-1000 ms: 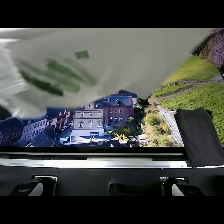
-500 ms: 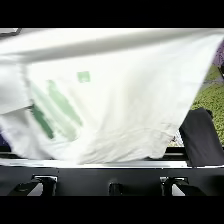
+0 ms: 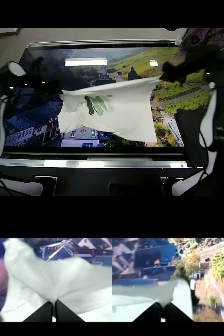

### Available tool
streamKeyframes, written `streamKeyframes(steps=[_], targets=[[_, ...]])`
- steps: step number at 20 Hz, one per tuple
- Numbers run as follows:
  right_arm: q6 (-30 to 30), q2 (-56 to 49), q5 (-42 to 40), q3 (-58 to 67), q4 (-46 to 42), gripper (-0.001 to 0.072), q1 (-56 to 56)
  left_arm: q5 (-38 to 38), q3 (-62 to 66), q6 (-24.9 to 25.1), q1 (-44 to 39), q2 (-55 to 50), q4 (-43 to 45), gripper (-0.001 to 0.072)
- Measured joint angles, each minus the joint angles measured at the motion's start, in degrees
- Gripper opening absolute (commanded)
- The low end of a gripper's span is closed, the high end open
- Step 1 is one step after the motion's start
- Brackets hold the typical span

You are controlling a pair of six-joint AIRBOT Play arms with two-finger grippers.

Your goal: Fold the clothes and pants, and hang the long-sleeved shirts on hangers.

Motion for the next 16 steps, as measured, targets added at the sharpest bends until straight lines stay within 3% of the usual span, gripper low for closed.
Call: streamKeyframes(steps=[2,3,4,5,7,13,16], targets=[[-0.2,-5.6,3.4,0.0,0.5,0.0051,1.5,2.9,-0.2,0.2,-0.8,-5.2,-3.2,0.0067],[-0.3,-7.5,4.6,0.0,0.9,0.0113,2.2,4.0,-0.2,0.3,-1.1,-6.7,-4.3,0.0180],[-0.4,-8.8,5.8,0.0,1.2,0.0188,2.8,5.1,-0.2,0.4,-1.3,-7.8,-5.5,0.0398],[-0.6,-9.5,6.5,0.0,1.5,0.0231,3.2,5.5,-0.2,0.4,-1.2,-8.3,-6.2,0.0551],[-2.1,-9.6,6.0,0.0,1.5,0.0362,3.3,5.9,0.0,0.5,-0.2,-7.5,-7.1,0.0553],[-9.4,-0.6,-2.6,-2.2,2.6,0.0376,-3.3,0.7,-2.6,0.6,8.6,5.1,-2.7,0.0552],[-11.6,8.5,-4.0,-13.3,3.3,0.0378,-9.6,-0.6,-13.1,0.6,14.4,15.1,-0.7,0.0552]])
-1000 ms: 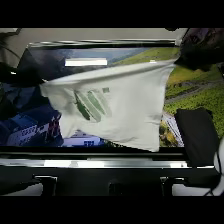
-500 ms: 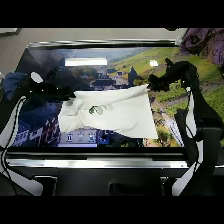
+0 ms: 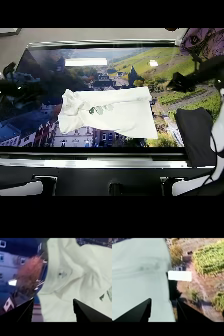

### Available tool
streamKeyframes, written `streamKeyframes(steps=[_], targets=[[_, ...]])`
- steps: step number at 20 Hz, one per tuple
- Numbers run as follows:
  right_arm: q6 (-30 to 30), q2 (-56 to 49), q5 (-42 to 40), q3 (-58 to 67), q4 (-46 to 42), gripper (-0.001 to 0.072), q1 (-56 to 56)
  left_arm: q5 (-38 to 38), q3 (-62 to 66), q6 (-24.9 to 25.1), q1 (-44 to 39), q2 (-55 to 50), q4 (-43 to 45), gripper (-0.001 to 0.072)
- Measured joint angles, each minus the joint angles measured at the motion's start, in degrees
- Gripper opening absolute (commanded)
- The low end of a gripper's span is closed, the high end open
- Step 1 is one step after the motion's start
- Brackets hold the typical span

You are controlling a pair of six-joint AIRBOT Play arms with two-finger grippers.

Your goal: Fold the clothes and pants, and hang the long-sleeved shirts on hangers.

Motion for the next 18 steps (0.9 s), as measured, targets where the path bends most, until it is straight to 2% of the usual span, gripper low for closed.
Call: streamKeyframes(steps=[5,6,7,11,15,17,18], targets=[[-3.2,14.0,1.8,-28.6,1.1,0.0385,-5.2,3.9,-24.7,0.0,5.9,16.5,-1.3,0.0552],[-3.7,15.7,2.7,-34.0,1.4,0.0422,-5.4,4.4,-28.5,0.0,6.4,18.8,-2.1,0.0552],[-4.4,17.0,3.5,-38.8,1.8,0.0422,-5.4,4.9,-31.3,0.0,6.8,20.5,-2.8,0.0552],[-6.6,19.2,8.0,-51.8,3.0,0.0422,-4.1,5.8,-37.0,0.0,7.5,23.9,-5.5,0.0552],[-7.5,19.8,12.3,-58.2,4.4,0.0421,-2.3,6.1,-38.6,0.0,7.7,24.7,-7.5,0.0552],[-7.6,19.9,13.8,-59.6,5.8,0.0382,-1.4,6.2,-38.9,0.1,7.7,24.8,-7.9,0.0552],[-7.6,19.9,14.9,-60.0,6.0,0.0288,-0.8,6.2,-39.0,0.2,7.7,24.7,-8.1,0.0552]])
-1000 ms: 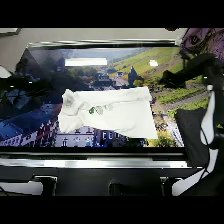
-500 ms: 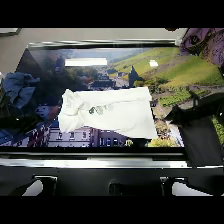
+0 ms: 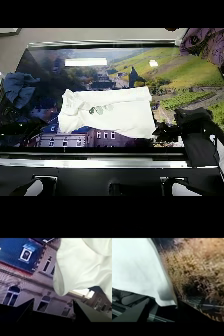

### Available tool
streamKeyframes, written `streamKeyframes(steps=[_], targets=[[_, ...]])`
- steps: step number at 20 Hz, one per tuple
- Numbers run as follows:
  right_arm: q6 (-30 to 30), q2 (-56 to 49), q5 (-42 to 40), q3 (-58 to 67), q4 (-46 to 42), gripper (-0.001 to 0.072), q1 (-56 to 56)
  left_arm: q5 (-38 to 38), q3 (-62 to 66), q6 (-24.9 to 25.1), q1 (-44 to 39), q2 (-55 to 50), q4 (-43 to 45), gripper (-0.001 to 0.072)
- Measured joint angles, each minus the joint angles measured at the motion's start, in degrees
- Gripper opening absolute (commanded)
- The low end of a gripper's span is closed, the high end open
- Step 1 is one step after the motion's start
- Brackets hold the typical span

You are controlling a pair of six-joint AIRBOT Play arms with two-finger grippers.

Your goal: Fold the clothes and pants, and hang the long-sleeved shirts on hangers.

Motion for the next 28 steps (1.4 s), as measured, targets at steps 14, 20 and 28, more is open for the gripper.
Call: streamKeyframes(steps=[14,20,28], targets=[[0.2,3.8,4.8,-1.2,0.7,0.0033,5.2,4.3,-0.2,6.4,-7.8,-14.9,-4.7,0.0551],[1.3,7.0,3.1,-0.2,1.2,0.0032,5.2,9.2,0.7,7.3,-13.6,-19.1,-9.1,0.0019],[6.8,10.1,-2.6,32.3,0.6,0.0032,5.2,4.7,28.2,7.0,-11.6,-9.7,-11.4,0.0018]])
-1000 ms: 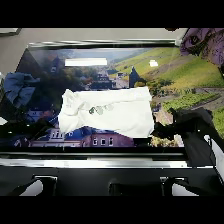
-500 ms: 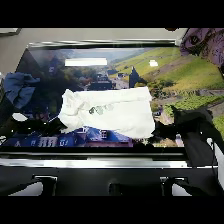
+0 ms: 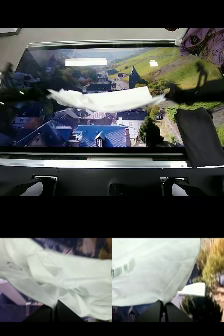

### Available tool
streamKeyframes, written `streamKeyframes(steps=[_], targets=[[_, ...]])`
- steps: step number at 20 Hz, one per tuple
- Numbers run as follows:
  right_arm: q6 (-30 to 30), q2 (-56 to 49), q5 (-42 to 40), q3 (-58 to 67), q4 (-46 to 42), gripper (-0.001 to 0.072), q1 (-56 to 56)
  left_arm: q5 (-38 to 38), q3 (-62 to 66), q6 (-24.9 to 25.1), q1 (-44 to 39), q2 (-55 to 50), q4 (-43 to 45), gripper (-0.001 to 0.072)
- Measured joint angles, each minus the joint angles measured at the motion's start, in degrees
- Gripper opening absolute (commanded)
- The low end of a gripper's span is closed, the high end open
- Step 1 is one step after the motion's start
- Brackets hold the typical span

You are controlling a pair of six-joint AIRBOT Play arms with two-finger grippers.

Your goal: Fold the clothes and pants, and hang the long-sleeved shirts on hangers.

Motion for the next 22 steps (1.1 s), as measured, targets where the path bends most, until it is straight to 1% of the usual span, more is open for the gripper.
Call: streamKeyframes(steps=[4,7,12,14,16,18,22], targets=[[4.7,3.7,-5.6,22.4,-4.2,0.0032,0.0,-5.7,20.3,-4.0,2.5,6.8,5.4,0.0019],[7.8,9.7,-9.5,33.4,-7.1,0.0032,0.0,-8.6,28.5,-7.9,3.4,13.9,11.5,0.0019],[13.4,19.6,-11.6,39.1,-12.2,0.0032,0.0,-10.8,32.7,-16.6,3.8,25.4,23.7,0.0018],[15.0,20.6,-11.8,39.8,-13.8,0.0032,0.0,-11.1,33.1,-18.6,3.8,27.1,26.6,0.0018],[16.1,19.5,-11.9,40.1,-14.6,0.0032,0.0,-11.3,33.1,-19.8,3.8,26.7,28.0,0.0018],[16.9,16.0,-11.9,40.2,-14.9,0.0032,0.1,-11.6,32.4,-19.9,3.8,23.9,27.7,0.0019],[17.4,2.3,-11.8,40.3,-14.5,0.0032,0.1,-13.9,29.7,-16.6,3.4,11.3,23.4,0.0019]])
